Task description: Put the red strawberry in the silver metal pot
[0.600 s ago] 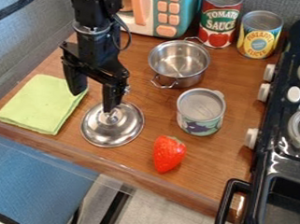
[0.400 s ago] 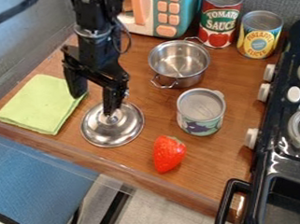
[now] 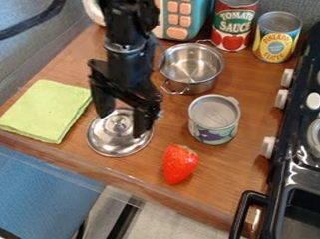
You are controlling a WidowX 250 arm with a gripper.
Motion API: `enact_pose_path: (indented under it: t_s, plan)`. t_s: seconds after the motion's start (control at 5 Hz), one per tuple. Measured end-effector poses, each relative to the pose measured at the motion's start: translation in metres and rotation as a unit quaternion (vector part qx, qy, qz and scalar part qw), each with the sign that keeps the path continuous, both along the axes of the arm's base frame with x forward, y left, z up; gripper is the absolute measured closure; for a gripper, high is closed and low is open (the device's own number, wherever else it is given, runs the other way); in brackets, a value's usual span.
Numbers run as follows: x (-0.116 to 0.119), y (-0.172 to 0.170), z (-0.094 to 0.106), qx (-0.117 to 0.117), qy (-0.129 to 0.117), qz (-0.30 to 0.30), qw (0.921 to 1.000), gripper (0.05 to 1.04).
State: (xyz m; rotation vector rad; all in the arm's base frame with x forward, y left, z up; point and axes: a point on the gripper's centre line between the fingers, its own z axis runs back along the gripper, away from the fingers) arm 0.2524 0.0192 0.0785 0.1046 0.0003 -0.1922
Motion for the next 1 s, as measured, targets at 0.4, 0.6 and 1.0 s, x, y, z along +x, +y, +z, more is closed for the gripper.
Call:
enact_pose_path:
  t_s: [0.4, 0.6, 1.0]
  plan:
    - [-0.012, -0.066, 0.004, -0.026, -0.009, -0.047, 0.9985, 0.083]
    - [-0.013, -0.078, -0.004, -0.028, -0.016, -0.025, 0.9992, 0.083]
    - [-0.001, -0.084, -0.038, -0.012, -0.011, 0.001, 0.9999, 0.083]
